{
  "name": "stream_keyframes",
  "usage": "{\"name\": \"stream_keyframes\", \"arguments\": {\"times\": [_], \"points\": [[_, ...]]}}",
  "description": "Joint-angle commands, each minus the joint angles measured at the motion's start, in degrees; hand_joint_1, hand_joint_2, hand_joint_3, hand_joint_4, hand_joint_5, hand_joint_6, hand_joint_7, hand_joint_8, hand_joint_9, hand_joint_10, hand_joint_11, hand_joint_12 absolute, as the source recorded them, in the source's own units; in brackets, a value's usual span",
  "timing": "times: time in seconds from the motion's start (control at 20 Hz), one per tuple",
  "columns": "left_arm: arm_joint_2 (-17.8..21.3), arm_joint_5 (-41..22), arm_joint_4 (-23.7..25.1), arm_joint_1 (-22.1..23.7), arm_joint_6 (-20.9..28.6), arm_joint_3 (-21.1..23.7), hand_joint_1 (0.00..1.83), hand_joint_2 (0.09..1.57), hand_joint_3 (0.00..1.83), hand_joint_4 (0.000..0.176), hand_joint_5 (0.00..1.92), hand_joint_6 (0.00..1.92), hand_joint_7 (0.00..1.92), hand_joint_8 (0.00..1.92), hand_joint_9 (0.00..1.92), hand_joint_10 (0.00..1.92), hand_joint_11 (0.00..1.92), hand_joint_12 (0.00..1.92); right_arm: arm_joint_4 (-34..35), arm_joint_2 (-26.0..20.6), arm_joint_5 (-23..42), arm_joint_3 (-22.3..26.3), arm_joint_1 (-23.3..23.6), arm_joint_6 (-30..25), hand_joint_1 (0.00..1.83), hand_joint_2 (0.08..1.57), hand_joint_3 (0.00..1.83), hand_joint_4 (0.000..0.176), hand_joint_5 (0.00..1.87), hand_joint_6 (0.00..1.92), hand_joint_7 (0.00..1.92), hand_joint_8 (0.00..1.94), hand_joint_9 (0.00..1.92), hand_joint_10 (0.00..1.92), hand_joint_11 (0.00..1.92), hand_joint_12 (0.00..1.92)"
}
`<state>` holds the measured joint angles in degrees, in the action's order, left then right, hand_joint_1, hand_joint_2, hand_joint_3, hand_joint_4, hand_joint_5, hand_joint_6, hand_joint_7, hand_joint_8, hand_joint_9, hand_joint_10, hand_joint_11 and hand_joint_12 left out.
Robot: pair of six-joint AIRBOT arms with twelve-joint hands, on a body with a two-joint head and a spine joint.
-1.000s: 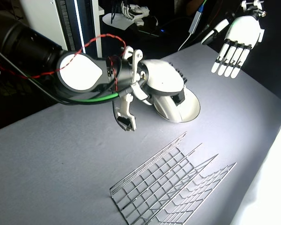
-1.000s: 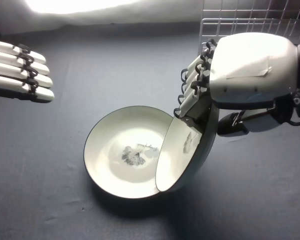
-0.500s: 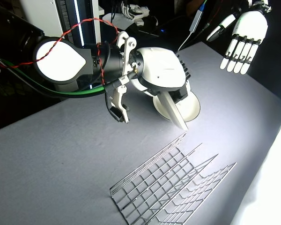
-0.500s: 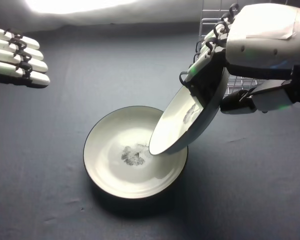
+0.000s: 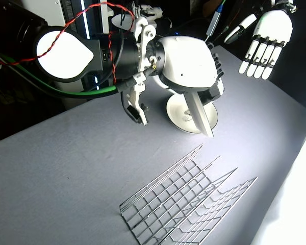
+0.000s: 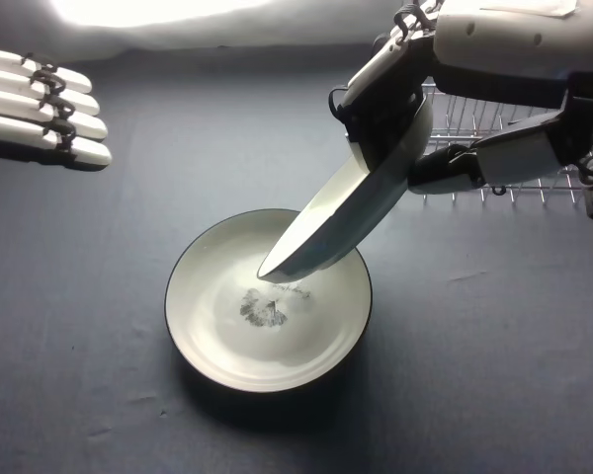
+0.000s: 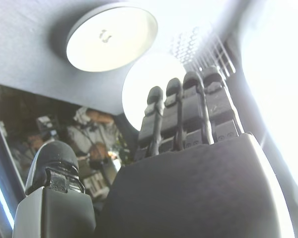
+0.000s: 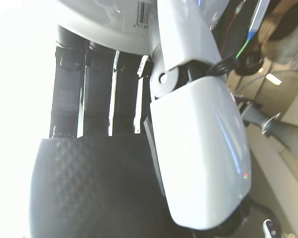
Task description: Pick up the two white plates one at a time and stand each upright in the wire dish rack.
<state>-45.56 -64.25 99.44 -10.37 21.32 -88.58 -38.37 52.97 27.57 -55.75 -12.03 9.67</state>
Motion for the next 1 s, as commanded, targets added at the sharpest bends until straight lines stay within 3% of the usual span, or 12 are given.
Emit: {"name": "stream_keyframes", "arguments": {"times": [0.0,0.1,0.4,0.7,0.95], "points": [[0.1,-0.7,-5.2,0.9,0.2,-0.8,0.0,1.1,0.0,0.0,0.11,0.0,0.07,0.0,0.04,0.0,0.02,0.01,5.3,-0.7,6.5,0.3,1.5,-0.6,1.37,1.13,0.0,0.0,0.82,1.16,0.98,0.97,0.93,1.16,0.78,1.09],[-0.4,-0.3,-5.0,1.0,0.2,-1.0,0.0,1.11,0.0,0.0,0.09,0.0,0.05,0.0,0.02,0.0,0.0,0.0,8.8,-1.4,5.8,0.9,1.9,-0.7,1.36,1.16,0.0,0.0,0.73,1.24,0.93,1.07,0.9,1.23,0.76,1.12],[-0.3,-0.2,-4.8,0.9,0.0,-0.7,0.0,1.12,0.01,0.0,0.06,0.01,0.03,0.0,0.0,0.0,0.0,0.0,23.4,-3.4,2.4,3.3,4.7,-1.0,1.37,1.13,0.0,0.0,0.87,1.13,0.98,0.98,0.91,1.16,0.77,1.17],[-0.3,-0.2,-4.8,0.9,0.0,-0.9,0.0,1.11,0.0,0.0,0.04,0.0,0.01,0.0,0.0,0.0,0.0,0.0,32.1,-3.8,0.5,3.5,6.0,-1.2,1.36,1.16,0.0,0.0,0.8,1.2,0.93,1.06,0.82,1.31,0.61,1.37],[-0.3,-0.2,-4.8,0.8,0.0,-1.0,0.0,1.11,0.0,0.0,0.07,0.01,0.05,0.01,0.01,0.0,0.0,0.0,40.2,-4.3,-0.3,3.5,6.1,-1.1,1.36,1.16,0.0,0.0,0.82,1.19,0.91,1.08,0.83,1.29,0.63,1.33]]}}
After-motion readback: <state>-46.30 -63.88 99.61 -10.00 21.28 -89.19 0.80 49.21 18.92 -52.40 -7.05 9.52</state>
